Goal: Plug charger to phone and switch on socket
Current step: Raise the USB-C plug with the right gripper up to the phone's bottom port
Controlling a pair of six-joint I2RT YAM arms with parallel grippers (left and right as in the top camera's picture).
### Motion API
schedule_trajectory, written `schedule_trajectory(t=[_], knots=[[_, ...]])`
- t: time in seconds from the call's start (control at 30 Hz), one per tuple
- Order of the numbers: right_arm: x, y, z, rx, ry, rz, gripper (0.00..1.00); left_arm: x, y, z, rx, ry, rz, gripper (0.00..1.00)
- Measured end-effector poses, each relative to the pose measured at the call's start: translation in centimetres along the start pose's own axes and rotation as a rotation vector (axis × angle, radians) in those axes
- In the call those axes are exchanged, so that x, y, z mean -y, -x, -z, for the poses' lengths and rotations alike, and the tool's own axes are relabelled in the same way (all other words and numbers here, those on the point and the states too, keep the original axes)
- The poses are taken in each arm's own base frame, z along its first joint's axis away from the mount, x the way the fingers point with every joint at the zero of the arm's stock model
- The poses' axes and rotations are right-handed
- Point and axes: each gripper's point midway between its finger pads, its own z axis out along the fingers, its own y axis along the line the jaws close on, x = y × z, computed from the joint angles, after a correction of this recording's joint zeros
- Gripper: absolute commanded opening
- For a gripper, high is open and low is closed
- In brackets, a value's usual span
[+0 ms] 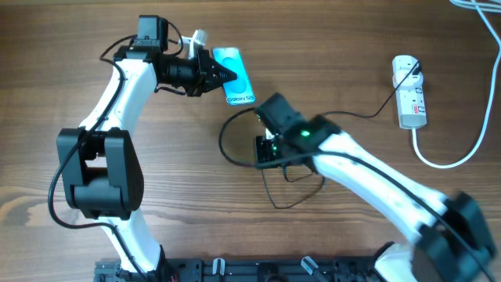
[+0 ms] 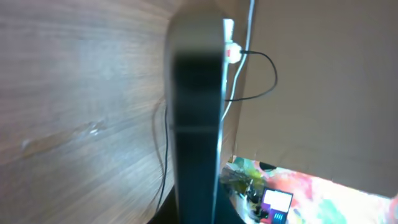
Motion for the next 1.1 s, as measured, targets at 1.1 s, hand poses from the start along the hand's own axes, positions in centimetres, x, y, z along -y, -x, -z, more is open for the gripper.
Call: schedule_trajectory(t=[1.1], knots=[[-1.9,4.5,4.7,0.21,0.089,0.03,0.05,4.0,-3.6,-1.8,-0.113,-0.119,-0.263,0.04]])
